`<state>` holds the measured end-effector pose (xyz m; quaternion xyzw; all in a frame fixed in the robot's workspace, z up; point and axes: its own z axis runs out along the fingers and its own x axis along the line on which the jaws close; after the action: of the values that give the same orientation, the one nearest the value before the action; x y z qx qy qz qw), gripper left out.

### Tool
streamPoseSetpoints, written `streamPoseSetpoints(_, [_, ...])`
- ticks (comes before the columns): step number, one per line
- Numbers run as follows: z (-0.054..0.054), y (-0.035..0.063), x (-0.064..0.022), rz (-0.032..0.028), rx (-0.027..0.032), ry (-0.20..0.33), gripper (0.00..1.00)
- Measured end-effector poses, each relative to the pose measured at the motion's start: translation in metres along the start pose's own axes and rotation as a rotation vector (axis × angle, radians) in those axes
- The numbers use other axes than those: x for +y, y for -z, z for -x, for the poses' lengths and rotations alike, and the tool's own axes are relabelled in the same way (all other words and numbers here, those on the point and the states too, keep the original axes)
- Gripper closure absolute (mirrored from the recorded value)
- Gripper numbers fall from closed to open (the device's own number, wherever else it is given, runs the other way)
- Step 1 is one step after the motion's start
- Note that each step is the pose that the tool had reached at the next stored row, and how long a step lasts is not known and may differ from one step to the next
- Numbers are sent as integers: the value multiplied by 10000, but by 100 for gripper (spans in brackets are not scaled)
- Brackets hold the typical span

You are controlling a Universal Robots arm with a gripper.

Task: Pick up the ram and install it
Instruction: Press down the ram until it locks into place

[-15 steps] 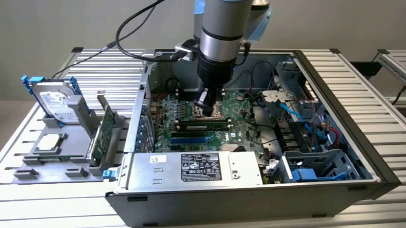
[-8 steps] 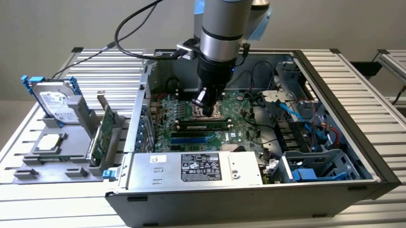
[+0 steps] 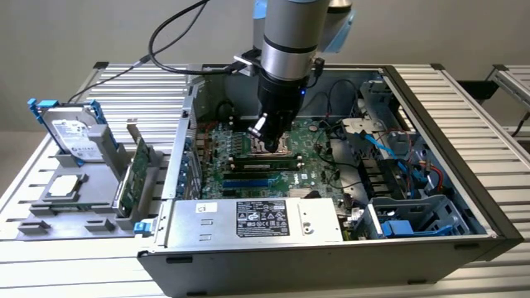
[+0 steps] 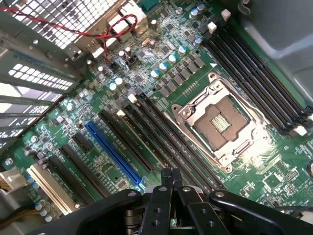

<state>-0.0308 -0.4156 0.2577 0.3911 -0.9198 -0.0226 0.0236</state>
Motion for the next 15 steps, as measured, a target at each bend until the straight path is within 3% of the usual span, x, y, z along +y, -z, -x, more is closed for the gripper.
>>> streamPoseSetpoints(15, [1, -28, -2, 46, -132, -2550, 89])
